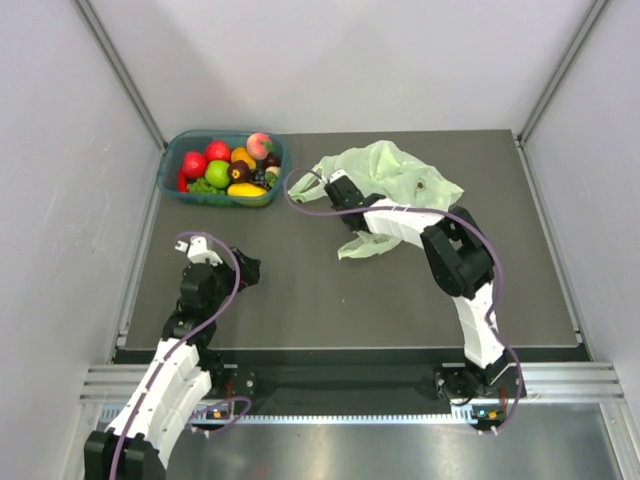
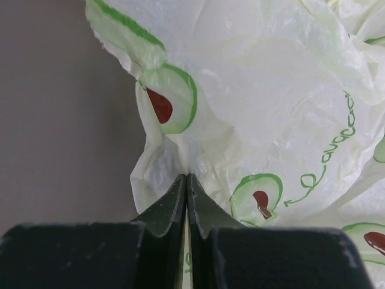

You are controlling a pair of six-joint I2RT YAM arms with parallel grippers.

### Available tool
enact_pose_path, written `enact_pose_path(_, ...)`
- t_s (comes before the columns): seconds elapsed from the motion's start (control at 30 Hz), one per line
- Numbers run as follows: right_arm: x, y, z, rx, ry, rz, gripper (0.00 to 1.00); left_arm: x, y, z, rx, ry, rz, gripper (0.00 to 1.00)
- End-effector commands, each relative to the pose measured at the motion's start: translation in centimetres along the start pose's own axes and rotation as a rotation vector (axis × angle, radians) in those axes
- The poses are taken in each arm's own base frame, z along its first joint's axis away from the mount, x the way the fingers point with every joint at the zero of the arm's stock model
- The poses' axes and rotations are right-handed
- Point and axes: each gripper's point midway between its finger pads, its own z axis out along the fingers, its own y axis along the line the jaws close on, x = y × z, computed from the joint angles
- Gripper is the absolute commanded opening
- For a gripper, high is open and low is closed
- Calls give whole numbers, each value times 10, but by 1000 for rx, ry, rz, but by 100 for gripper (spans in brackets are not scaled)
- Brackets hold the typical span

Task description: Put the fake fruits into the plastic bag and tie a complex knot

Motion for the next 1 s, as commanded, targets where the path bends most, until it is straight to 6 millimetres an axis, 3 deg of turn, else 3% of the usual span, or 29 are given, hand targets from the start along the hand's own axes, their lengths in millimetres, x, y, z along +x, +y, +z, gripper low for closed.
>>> enact_pose_path(0.0, -58, -10, -55, -114, -189, 115, 0, -18, -22, 2, 82, -32, 3, 92)
enact_pose_path(0.17, -78, -17, -100, -236, -273, 204, 0, -17, -37, 7, 121, -9, -18, 91)
enact_pose_path(0.4, -74, -15, -118, -303, -264, 198, 0, -20, -50, 9, 148, -15, -20, 92)
enact_pose_path(0.53, -84, -17, -144, -359, -319, 247, 0, -14, -63, 15, 187, 14, -54, 93)
enact_pose_path(0.73, -89, -19, -166, -403, -336, 280, 0, -1, -96, 26, 249, 57, -133, 94)
enact_pose_path(0.8, -92, -20, -176, -425, -357, 293, 0, -2, -115, 28, 292, 56, -145, 94)
enact_pose_path(0.83, -92, -20, -178, -432, -358, 301, 0, 2, -114, 36, 262, 61, -148, 94)
enact_pose_path(0.87, -88, -18, -179, -432, -343, 291, 12, 6, -117, 38, 252, 74, -154, 93)
enact_pose_path(0.93, -84, -18, -175, -395, -325, 249, 54, -1, -113, 43, 195, 58, -180, 94)
enact_pose_path(0.97, -81, -17, -168, -345, -307, 228, 65, -2, -113, 43, 193, 54, -182, 96)
